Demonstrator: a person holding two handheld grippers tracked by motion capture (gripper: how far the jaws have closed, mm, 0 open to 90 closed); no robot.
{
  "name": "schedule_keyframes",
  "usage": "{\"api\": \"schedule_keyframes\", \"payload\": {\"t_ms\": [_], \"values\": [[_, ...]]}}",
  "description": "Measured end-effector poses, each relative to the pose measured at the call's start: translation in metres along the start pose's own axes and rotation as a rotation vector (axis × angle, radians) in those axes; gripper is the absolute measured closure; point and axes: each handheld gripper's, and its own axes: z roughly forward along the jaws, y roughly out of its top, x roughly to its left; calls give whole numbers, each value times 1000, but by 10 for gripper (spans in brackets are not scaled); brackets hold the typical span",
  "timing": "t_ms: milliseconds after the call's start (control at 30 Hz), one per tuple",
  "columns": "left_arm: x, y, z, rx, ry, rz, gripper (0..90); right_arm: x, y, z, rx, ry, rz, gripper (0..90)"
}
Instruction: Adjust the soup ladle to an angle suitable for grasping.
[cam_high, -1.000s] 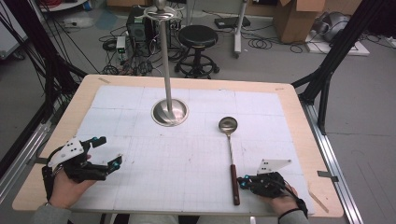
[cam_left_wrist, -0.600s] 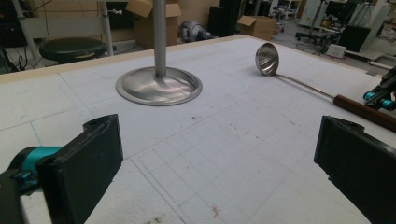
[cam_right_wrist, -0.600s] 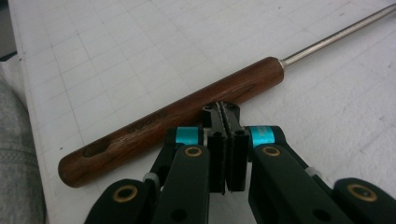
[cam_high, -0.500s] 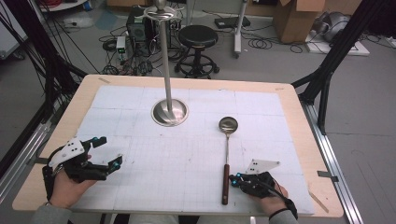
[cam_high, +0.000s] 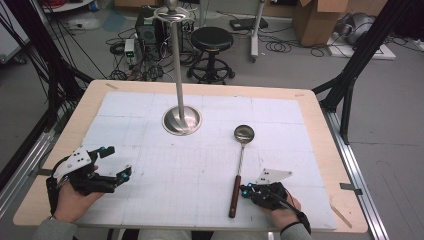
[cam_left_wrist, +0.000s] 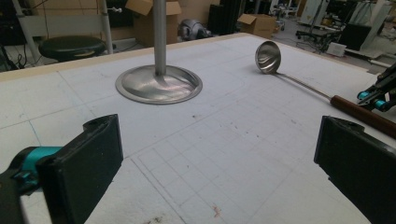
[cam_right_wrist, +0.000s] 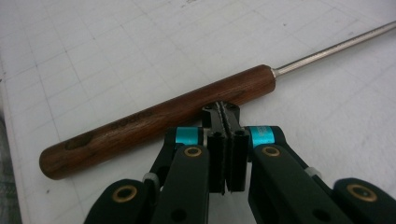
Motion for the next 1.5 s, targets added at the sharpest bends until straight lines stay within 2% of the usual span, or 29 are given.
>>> {"api": "schedule_keyframes", "payload": {"t_ms": [300, 433, 500, 600, 633, 667, 800, 833, 867, 900, 933, 1133, 1267, 1333, 1433, 1467, 1500], "values": [[0, 0, 0, 1, 1, 2, 17, 5, 12, 14, 2, -12, -18, 900], [-1, 1, -1, -12, 2, 4, 17, 2, 16, 18, -2, 4, -14, 900], [-1, 1, -2, -21, 2, 7, 17, -4, 19, 17, -15, -18, -28, 900], [-1, 2, -3, -30, 11, 17, 18, -19, 21, 13, -54, -65, 13, 900], [-1, 2, -3, -31, 11, 18, 18, -28, 21, 11, -63, -72, 34, 900], [-1, 2, -3, -34, 11, 20, 17, -30, 22, 11, -68, -73, 43, 900], [-2, 1, -2, -27, 8, 22, 17, -54, 31, 16, -86, -94, 62, 900], [-3, 1, -2, -25, 5, 22, 17, -54, 31, 16, -86, -94, 62, 900], [-3, 1, -2, -26, 6, 21, 17, -62, 37, 20, -85, -100, 59, 900], [-3, 1, -2, -24, 4, 21, 17, -62, 37, 20, -85, -100, 59, 900], [-3, 1, -2, -23, 5, 18, 17, -68, 42, 24, -81, -109, 50, 900], [-2, -1, -4, -18, 5, 14, 17, -76, 54, 29, -88, -113, 28, 900], [-2, 0, -7, -30, 15, 15, 17, -80, 61, 39, -55, -122, -18, 900], [-2, 0, -8, -32, 16, 18, 18, -81, 63, 41, -62, -123, -21, 900], [-2, -1, -9, -36, 23, 22, 17, -87, 72, 46, -65, -106, -36, 900], [-2, -1, -9, -39, 24, 26, 17, -89, 76, 51, -42, -103, -60, 900], [-2, -2, -10, -41, 26, 24, 17, -89, 76, 51, -42, -103, -60, 900]]}}
